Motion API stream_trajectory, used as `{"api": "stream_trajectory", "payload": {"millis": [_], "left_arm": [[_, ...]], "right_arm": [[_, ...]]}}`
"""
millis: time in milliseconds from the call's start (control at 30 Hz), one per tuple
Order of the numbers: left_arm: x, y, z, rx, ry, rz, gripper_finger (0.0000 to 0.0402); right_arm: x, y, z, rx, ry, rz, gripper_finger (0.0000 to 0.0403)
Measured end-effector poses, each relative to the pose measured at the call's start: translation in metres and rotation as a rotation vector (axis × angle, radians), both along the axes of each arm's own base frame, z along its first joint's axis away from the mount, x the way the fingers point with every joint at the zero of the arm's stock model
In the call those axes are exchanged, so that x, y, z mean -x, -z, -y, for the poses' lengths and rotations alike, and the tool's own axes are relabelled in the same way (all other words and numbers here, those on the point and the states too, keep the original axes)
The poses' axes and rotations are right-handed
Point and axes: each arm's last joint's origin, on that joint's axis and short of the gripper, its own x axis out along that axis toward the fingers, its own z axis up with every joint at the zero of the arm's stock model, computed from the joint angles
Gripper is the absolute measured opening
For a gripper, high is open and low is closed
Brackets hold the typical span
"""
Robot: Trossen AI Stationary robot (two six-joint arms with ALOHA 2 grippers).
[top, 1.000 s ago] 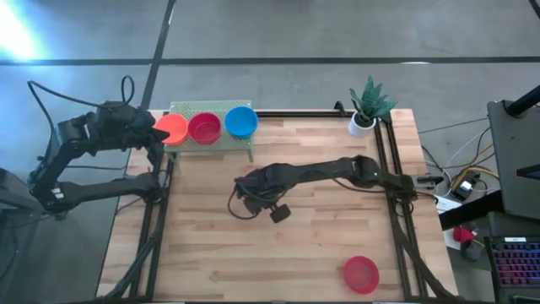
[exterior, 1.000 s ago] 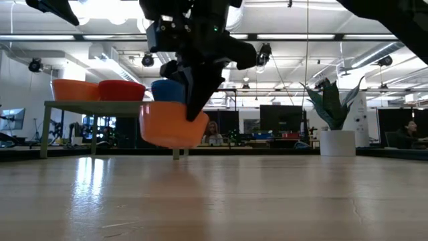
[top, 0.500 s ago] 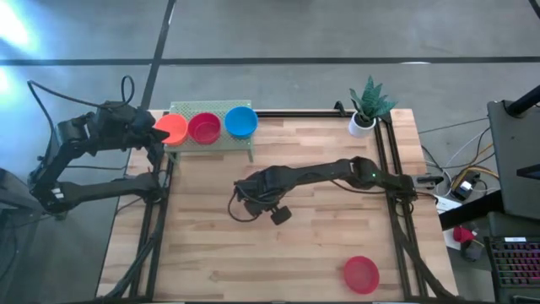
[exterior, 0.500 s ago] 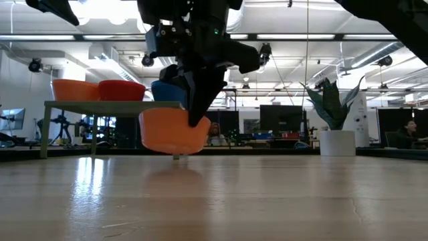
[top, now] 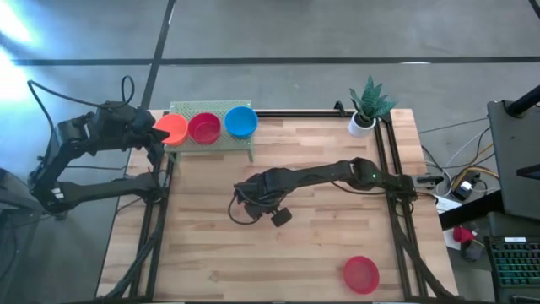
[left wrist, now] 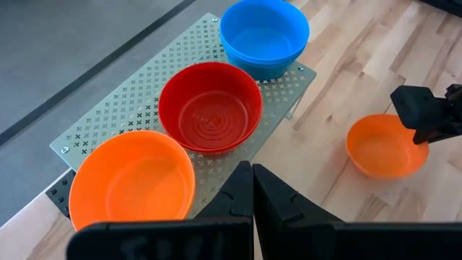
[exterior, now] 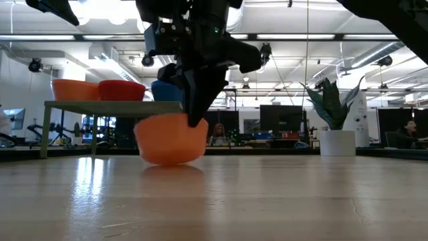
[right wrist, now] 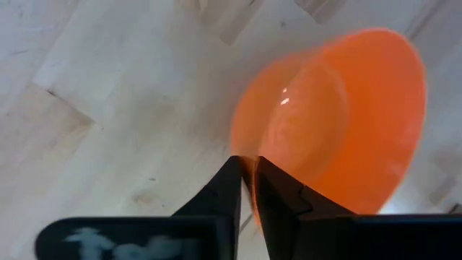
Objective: Pick & Place Mini bowls
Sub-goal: Stack the orange bowl on top of the other orange bowls on the shelf
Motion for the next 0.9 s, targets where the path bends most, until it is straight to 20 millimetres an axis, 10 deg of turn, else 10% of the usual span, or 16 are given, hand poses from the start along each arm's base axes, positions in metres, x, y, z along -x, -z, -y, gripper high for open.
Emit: {"api": "stream_trajectory", "payload": {"millis": [467,900], "left_arm": [[0.000,0.000,0.000,-0.002,0.003,-0.002,0.0000],[-0.002,0.000,0.002,0.024,0.120,0.004,0.0000]], "right_arm": [[0.002,-0.006,0.001,-0.003,0.027,0.004,0.0092],[0.031,-0.089,0.006,-0.050,0.140,0.168,0.0067]]}}
